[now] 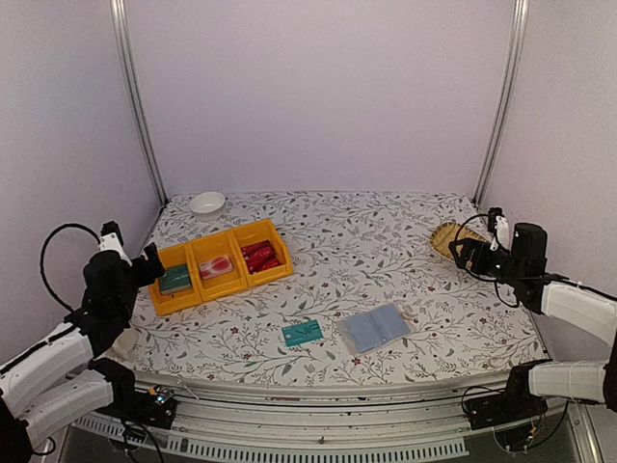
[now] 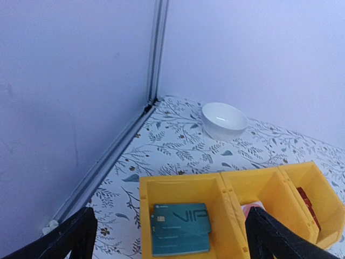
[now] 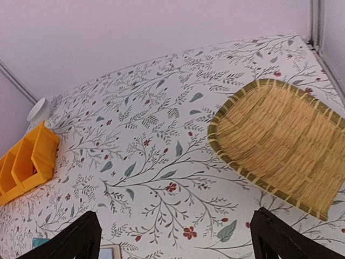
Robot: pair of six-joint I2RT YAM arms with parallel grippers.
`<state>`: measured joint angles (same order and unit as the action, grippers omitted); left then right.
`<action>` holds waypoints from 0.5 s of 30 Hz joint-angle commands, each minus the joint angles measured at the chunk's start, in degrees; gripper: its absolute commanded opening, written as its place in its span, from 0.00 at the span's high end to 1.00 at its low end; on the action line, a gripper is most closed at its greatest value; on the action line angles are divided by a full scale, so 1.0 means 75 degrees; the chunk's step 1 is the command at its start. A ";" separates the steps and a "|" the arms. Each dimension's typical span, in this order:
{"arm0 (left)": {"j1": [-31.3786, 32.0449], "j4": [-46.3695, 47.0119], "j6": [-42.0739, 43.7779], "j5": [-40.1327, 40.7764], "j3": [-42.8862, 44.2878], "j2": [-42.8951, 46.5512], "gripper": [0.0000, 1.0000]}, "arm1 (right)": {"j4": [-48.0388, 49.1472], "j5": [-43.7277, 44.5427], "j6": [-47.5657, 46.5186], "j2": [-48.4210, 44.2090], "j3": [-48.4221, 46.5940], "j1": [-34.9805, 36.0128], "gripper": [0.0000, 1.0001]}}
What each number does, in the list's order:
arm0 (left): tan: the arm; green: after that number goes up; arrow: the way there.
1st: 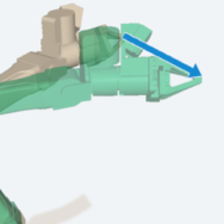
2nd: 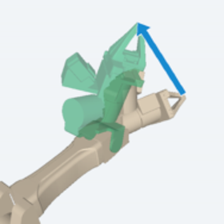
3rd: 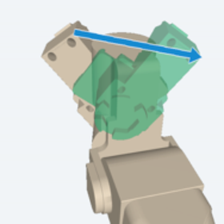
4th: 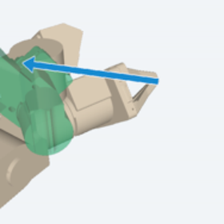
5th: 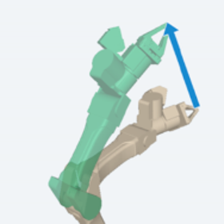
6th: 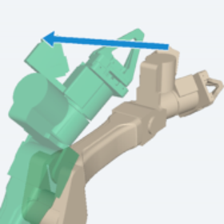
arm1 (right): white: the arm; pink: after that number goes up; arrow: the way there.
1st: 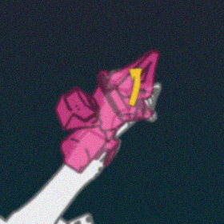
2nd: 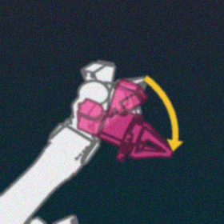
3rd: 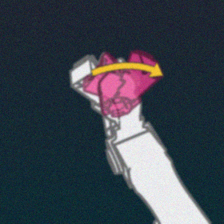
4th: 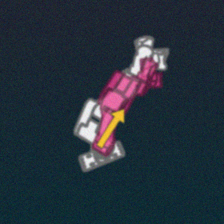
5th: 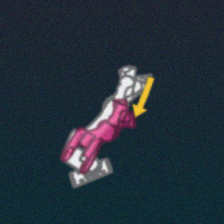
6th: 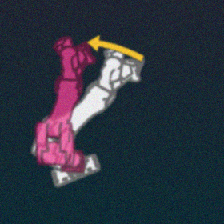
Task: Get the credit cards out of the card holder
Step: Reset both arms
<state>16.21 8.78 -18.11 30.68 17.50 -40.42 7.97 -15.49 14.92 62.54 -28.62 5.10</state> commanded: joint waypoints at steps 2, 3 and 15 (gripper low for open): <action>-0.0408 0.3349 0.1094 0.0910 -0.1388 0.1055 0.02 | 0.3427 0.1749 -0.0135 -0.1163 0.1625 -0.0397 0.01; -0.0487 0.3827 0.1442 0.0724 -0.1620 0.1026 0.02 | 0.4123 0.2166 -0.0351 -0.1405 0.2113 -0.0397 0.01; -0.0558 0.7332 0.1665 0.0322 -0.3068 -0.1151 0.02 | 1.0968 0.3235 -0.2128 0.0910 0.4636 -0.0398 0.01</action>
<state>12.47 42.81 -7.92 34.59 1.43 -44.93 67.26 9.78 2.22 57.32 -0.38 2.20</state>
